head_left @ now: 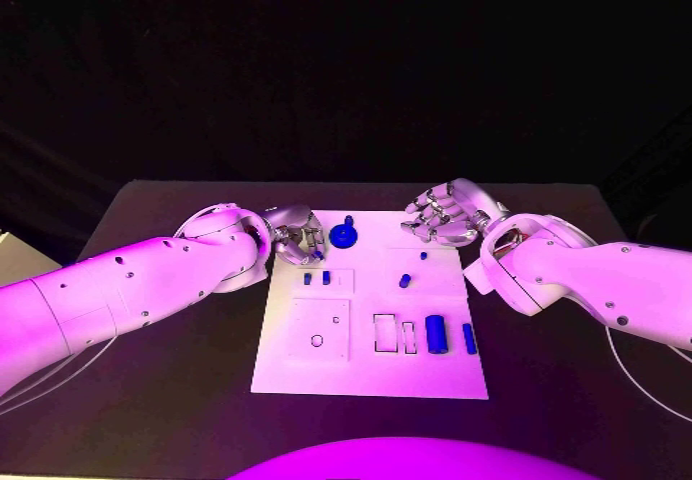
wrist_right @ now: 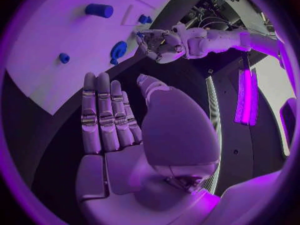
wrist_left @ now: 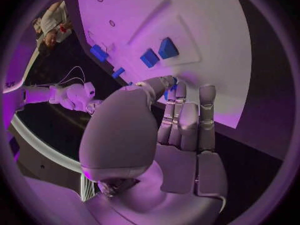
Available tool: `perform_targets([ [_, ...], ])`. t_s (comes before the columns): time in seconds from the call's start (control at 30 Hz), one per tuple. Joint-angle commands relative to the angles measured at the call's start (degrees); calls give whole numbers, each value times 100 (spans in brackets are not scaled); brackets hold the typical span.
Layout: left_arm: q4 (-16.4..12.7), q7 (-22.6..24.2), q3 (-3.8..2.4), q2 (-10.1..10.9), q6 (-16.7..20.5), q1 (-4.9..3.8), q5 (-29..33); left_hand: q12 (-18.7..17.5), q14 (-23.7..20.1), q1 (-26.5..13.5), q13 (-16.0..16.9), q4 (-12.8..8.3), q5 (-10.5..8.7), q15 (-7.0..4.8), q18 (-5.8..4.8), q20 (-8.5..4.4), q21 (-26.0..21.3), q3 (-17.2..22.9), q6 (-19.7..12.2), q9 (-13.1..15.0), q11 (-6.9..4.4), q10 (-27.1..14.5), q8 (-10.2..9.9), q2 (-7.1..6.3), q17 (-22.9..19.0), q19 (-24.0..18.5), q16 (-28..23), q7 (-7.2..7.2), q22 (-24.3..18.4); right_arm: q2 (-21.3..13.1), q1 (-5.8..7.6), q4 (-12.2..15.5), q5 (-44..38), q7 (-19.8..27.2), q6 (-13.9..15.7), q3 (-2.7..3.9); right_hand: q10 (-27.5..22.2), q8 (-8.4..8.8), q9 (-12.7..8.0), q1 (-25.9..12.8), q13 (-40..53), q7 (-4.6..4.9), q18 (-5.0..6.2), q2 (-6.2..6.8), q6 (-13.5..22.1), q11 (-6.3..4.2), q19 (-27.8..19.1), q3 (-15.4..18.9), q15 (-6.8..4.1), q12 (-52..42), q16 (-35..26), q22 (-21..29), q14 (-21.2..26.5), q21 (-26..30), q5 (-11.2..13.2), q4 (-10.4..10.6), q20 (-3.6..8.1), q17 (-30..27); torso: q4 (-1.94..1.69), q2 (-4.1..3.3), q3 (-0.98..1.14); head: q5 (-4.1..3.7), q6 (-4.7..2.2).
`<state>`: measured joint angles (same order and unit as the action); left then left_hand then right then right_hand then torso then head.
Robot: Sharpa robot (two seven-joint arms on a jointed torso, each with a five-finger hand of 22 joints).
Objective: Assemble the parts on the task board
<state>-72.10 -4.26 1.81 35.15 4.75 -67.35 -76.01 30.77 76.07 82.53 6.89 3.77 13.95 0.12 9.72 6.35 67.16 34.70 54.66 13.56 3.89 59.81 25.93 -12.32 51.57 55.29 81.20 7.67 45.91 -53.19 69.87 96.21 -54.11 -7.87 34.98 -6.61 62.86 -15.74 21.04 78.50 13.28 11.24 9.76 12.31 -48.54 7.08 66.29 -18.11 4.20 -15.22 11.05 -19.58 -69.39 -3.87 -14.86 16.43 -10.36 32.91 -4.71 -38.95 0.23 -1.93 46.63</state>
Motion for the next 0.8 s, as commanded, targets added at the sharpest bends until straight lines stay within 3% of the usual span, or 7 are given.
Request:
perform_targets([
  [0.03, 8, -5, 21, -28, -121, 15, -84, -30, 33, -55, -10, -33, -3, 1, 8, -13, 17, -8, 52, 3, -1, 30, -19, 3, -8, 7, 9, 0, -8, 3, -4, 7, -23, 31, -83, 0, -14, -30, -6, 8, -10, 36, 73, 45, 7, 42, -26, -4, -4, 38, -21, 4, 28, 32, -32, 0, -1, -7, 1, -4, 3, -1, 5],
  [0.8, -45, 83, 46, -49, -162, 16, 1, -65, 44, -90, 0, -66, -13, -11, 3, -16, 21, -14, 134, 42, -22, 117, -27, 26, 15, 12, 19, -16, 4, 12, -10, -10, -23, 23, -101, 0, -13, -33, -6, 5, -23, 37, 73, 43, 6, 44, -36, -1, 0, 37, -36, 29, 34, 31, -32, 2, -6, -14, -2, 0, -2, -9, 14],
])
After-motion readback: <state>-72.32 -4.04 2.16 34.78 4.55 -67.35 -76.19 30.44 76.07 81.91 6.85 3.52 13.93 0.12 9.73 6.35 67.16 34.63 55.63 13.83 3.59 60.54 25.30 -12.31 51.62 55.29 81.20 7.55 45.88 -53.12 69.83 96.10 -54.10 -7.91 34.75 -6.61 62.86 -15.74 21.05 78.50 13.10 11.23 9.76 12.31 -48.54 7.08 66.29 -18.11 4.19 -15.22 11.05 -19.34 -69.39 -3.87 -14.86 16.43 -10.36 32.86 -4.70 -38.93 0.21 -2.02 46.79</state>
